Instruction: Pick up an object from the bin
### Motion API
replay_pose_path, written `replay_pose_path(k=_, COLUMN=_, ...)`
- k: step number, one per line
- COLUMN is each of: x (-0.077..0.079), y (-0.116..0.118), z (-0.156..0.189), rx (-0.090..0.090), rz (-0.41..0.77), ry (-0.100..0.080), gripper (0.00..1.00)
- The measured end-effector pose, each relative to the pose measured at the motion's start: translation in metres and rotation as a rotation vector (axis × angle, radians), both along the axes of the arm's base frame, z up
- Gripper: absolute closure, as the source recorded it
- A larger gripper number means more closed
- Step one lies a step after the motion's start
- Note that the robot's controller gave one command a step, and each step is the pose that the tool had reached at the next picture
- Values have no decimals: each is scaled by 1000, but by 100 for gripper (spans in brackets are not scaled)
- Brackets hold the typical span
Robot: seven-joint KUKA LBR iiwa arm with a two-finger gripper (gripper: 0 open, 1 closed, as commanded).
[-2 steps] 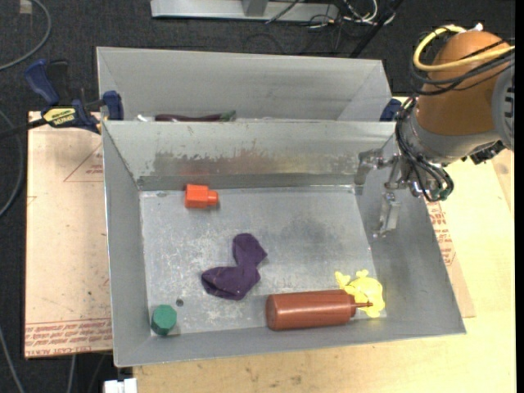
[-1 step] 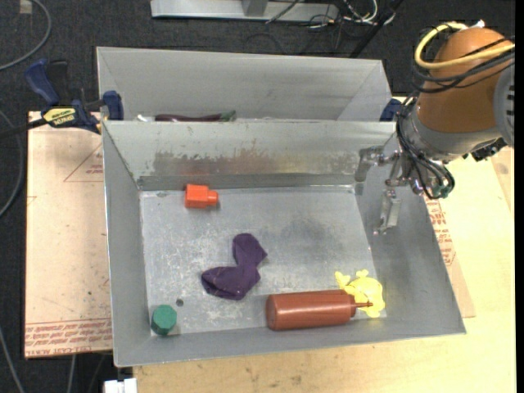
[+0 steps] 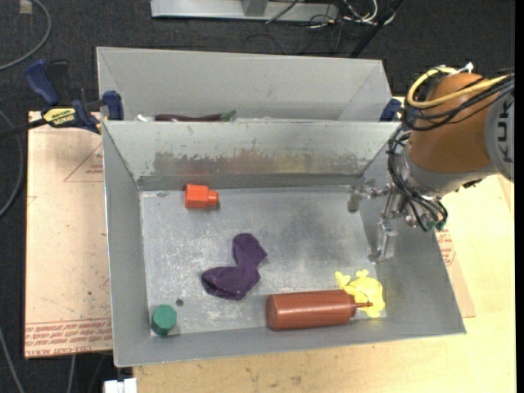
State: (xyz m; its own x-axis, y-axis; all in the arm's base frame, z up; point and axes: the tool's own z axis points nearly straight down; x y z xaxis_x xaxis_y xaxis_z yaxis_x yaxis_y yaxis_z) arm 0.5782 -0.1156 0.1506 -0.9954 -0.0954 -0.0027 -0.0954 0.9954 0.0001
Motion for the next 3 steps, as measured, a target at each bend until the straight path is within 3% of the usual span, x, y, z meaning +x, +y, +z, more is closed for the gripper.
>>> replay_pose_path(k=1, x=-45, y=-28, z=-2, rx=2, rz=141, ry=5, gripper=0)
replay_pose_path(k=2, x=-56, y=-7, z=-14, rx=0, rz=273, ry=-2, gripper=0)
replay_pose_path(k=3, x=-73, y=3, z=-63, rx=2, rz=187, ry=1, gripper=0)
